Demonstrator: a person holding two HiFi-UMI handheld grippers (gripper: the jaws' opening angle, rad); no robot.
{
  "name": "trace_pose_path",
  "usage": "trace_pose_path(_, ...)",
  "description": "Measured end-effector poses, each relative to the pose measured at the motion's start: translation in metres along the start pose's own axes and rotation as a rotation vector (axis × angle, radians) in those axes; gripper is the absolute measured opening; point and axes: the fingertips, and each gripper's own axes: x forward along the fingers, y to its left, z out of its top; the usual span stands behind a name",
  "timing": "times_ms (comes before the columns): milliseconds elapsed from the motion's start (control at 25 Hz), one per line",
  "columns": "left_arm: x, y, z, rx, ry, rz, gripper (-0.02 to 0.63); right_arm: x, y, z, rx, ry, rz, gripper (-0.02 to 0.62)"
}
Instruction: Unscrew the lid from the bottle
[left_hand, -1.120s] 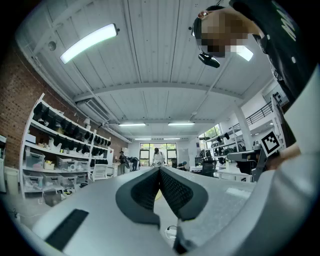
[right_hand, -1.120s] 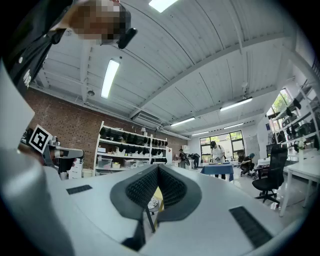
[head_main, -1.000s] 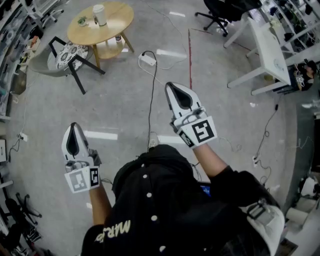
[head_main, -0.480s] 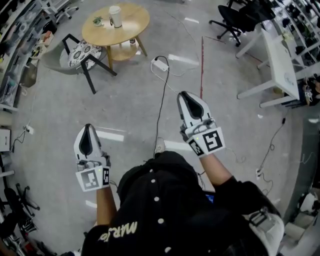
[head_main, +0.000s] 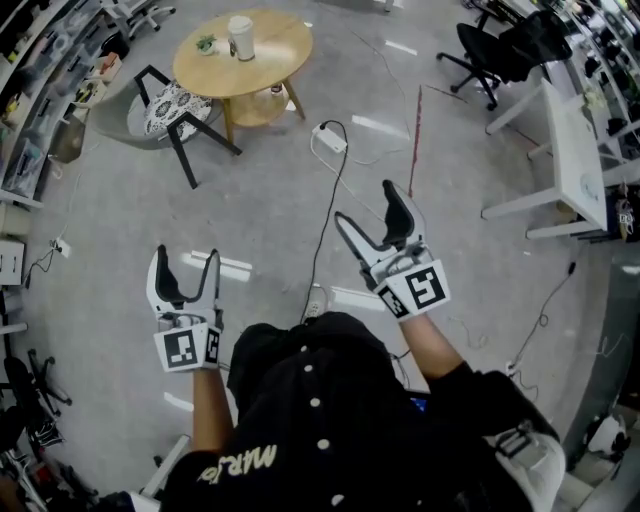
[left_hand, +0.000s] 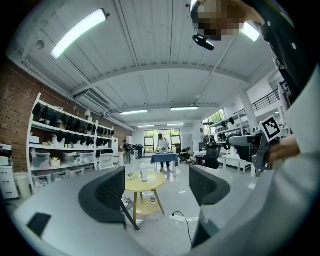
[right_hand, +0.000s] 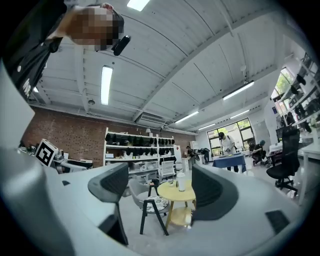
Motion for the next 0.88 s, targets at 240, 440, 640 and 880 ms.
trace_pose_path(240,0.03,-0.012,0.0,0.006,-0.006,0.004,0.381,0.019,-0.022,-0.001,-0.014,-0.006,0.034,0.4)
trace_pose_path(440,0.058,-0.001,-0.007,0.014,0.0,-0.006,0.38,0.047,-0.031,-0.009,-0.025,0.004,0.035,0.402)
trace_pose_path(640,0.103,0.024,-0.015,0.011,0.004,-0.029,0.381,0.093,-0.043,-0.017,-0.043,0.022,0.032,0.402)
trace_pose_path(880,0.174,0.064,-0.009,0.01,-0.012,-0.063,0.38,0.171,-0.061,-0.015,-0.056,0.028,0.028,0.41)
